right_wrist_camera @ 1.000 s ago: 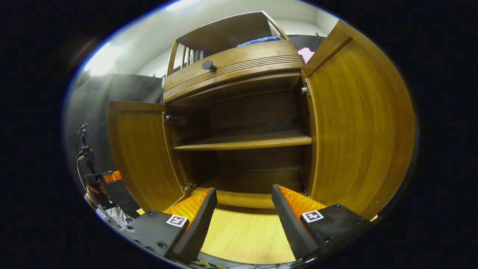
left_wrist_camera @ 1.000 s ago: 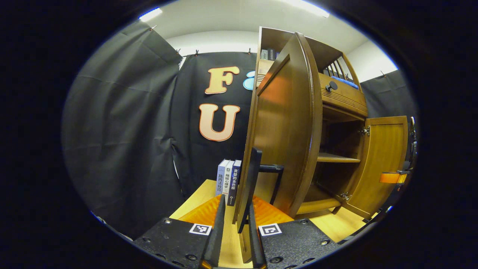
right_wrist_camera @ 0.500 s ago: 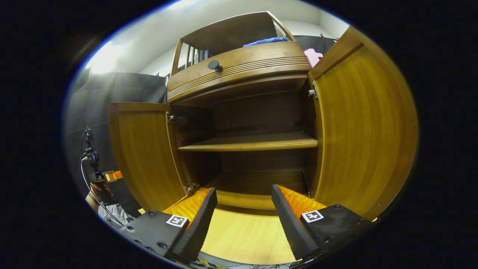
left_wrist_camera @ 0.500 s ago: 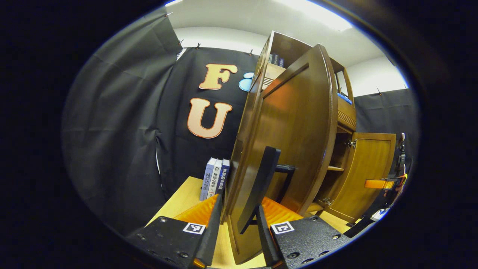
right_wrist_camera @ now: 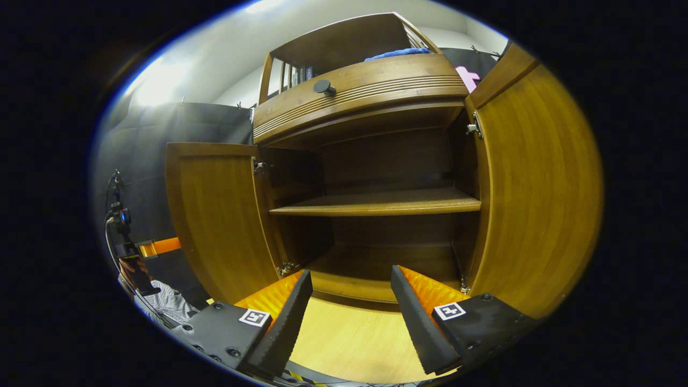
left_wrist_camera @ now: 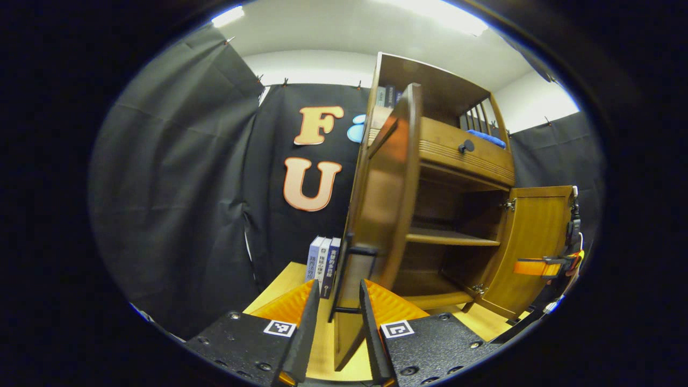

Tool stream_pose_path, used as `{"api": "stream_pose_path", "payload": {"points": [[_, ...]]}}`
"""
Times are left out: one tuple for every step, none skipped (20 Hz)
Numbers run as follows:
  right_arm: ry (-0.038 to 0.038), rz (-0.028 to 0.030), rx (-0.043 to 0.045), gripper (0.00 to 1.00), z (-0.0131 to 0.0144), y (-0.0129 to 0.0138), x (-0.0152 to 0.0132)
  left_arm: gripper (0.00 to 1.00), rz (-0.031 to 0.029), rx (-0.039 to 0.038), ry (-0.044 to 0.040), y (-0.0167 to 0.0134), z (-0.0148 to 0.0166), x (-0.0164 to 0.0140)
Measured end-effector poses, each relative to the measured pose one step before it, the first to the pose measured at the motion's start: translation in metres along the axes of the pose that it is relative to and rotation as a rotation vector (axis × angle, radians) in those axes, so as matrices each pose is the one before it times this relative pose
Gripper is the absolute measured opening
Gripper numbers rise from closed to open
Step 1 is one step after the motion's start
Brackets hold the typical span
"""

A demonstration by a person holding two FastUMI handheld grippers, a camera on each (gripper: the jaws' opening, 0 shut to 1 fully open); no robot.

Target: Open the right door of the double-door shoe cabinet with the right hand, and open the left door with the left hand.

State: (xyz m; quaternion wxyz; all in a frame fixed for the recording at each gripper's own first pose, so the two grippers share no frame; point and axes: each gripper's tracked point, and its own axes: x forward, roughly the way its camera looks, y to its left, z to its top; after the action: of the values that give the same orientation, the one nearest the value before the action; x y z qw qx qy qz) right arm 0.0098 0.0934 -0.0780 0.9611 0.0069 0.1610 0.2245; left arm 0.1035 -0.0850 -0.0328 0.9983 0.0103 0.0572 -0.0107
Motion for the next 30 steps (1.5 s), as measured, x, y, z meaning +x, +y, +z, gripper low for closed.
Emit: {"api": "stream_pose_path", "payload": {"points": [[0.00103, 0.00629, 0.00158, 0.95, -0.00046, 0.00046, 0.00219, 0.44, 0.01684, 0.02378, -0.01703, -0.00466, 0.0086, -0.00007], [0.00248, 0.0054, 0.00317, 0.96, -0.00057, -0.00089, 0.00221, 0.4, -0.01961, 0.02466, 0.00033, -0.01318, 0.00237, -0.00176], [0.00129, 0.00569, 0.00468, 0.96, 0.0001, 0.00033, 0.00104, 0.43, -0.01489, 0.00628, -0.01229, -0.01305, 0.00462, -0.00113], [-0.00047, 0.00592, 0.00413, 0.96, 0.00045, -0.0002, 0.0016, 0.43, -0.02828, -0.01389, -0.02206, -0.01815, 0.00944, 0.0001], [-0.00349, 0.00391, 0.00146, 0.96, 0.00075, 0.00066, 0.0005, 0.43, -0.04679, -0.02684, -0.01949, -0.02237, 0.00618, 0.0017], [-0.00601, 0.00062, -0.00084, 0.95, 0.00168, -0.00086, -0.00009, 0.43, -0.04175, -0.02817, -0.01633, -0.02093, 0.00225, 0.00242], [-0.00681, -0.00116, -0.00145, 0.95, 0.0018, -0.0007, -0.00104, 0.43, -0.03314, -0.01964, -0.00839, -0.01868, 0.00053, 0.00334], [-0.00579, -0.00227, -0.00168, 0.95, 0.00157, -0.00191, -0.00232, 0.43, -0.023, -0.00693, -0.00386, -0.01527, -0.00034, 0.0058], [-0.00508, -0.00486, -0.00292, 0.95, 0.00046, -0.00245, -0.0027, 0.43, -0.01623, -0.00155, -0.00383, -0.01216, -0.0007, 0.00656], [-0.00363, -0.00646, -0.00168, 0.95, 0.00105, -0.00284, -0.00253, 0.43, -0.01659, 0.00134, -0.00468, -0.01011, 0.00191, 0.00932], [-0.00381, -0.00953, -0.00116, 0.95, 0.0, -0.00416, -0.00332, 0.43, -0.01009, -0.00469, -0.00519, -0.00499, -0.00104, 0.00643], [-0.00506, -0.01398, -0.00056, 0.95, 0.0007, -0.0046, -0.00337, 0.42, -0.0079, -0.00692, -0.0031, -0.00518, -0.00061, 0.00664], [-0.00677, -0.0164, -0.00007, 0.95, 0.00057, -0.00562, -0.00487, 0.42, -0.00122, -0.0002, -0.00033, -0.00575, -0.00199, 0.00949], [-0.00624, -0.01757, 0.00133, 0.95, 0.00085, -0.00606, -0.00556, 0.36, 0.01521, 0.01076, -0.00161, -0.00131, -0.0011, 0.00695], [-0.00495, -0.01819, -0.00064, 0.95, 0.00032, -0.00596, -0.00412, 0.36, 0.01954, 0.0189, 0.0034, -0.00061, -0.00333, 0.0059], [-0.00356, -0.01977, -0.00492, 0.95, 0.00032, -0.00613, -0.00487, 0.36, 0.02044, 0.02195, 0.00769, 0.00076, -0.0058, 0.00216], [-0.00302, -0.0214, -0.00981, 0.96, 0.00005, -0.00708, -0.00503, 0.49, 0.01731, 0.02502, 0.01008, -0.0006, -0.00366, 0.00204], [-0.0063, -0.02011, -0.01061, 0.96, 0.00091, -0.00697, -0.00362, 0.36, 0.01875, 0.02265, 0.00463, -0.00438, -0.00269, 0.0033], [-0.00586, -0.01536, -0.00618, 0.96, 0.002, -0.00489, -0.00326, 0.36, 0.00693, 0.01529, 0.00316, -0.00322, -0.0021, 0.00157], [-0.00519, -0.01017, 0.00043, 0.96, 0.00185, -0.00364, -0.00273, 0.44, -0.00424, 0.00976, 0.00319, -0.00677, -0.00206, 0.00438], [-0.00555, -0.00693, 0.00442, 0.96, 0.00138, -0.00248, -0.0014, 0.53, -0.00649, 0.00572, 0.00281, -0.00537, -0.00125, 0.0027], [-0.00519, -0.00524, 0.00701, 0.84, 0.00142, -0.00202, -0.00077, 0.62, -0.00459, 0.00557, 0.00464, -0.00405, -0.00385, 0.00193], [-0.00547, -0.00274, 0.00455, 0.84, 0.00135, -0.00038, -0.00142, 0.71, -0.00748, 0.00406, 0.00434, -0.00361, -0.00274, -0.00047], [-0.0047, -0.00109, 0.0027, 0.84, 0.0006, 0.00025, -0.00128, 0.74, -0.00035, 0.0031, 0.00102, -0.00357, -0.00176, -0.00031], [-0.00204, -0.00125, -0.00067, 0.84, 0.00046, -0.00024, -0.00096, 0.77, 0.01161, 0.00446, 0.00103, 0.00016, -0.00144, -0.00101], [-0.00017, -0.00128, -0.0038, 0.84, -0.00042, 0.00008, -0.00005, 0.87, 0.01047, 0.00752, 0.00476, -0.00033, -0.00706, 0.00717], [0.00146, -0.00172, -0.0049, 0.84, -0.0009, -0.00034, -0.00085, 0.97, 0.01847, 0.00441, -0.00027, 0.00287, 0.00229, -0.0067], [0.00259, -0.00143, -0.00377, 0.84, -0.00146, 0.0003, -0.00049, 0.95, 0.00729, 0.00263, -0.0024, 0.00088, 0.00143, -0.0017], [0.00196, -0.00055, -0.00117, 0.84, -0.0005, 0.00051, -0.00091, 0.95, -0.00247, -0.0065, -0.00236, -0.00004, 0.00125, -0.00185], [0.00156, 0.00119, 0.00156, 0.84, -0.00058, 0.00161, -0.00095, 0.94, -0.00952, -0.01088, -0.001, -0.00193, -0.00083, -0.00071]]}}
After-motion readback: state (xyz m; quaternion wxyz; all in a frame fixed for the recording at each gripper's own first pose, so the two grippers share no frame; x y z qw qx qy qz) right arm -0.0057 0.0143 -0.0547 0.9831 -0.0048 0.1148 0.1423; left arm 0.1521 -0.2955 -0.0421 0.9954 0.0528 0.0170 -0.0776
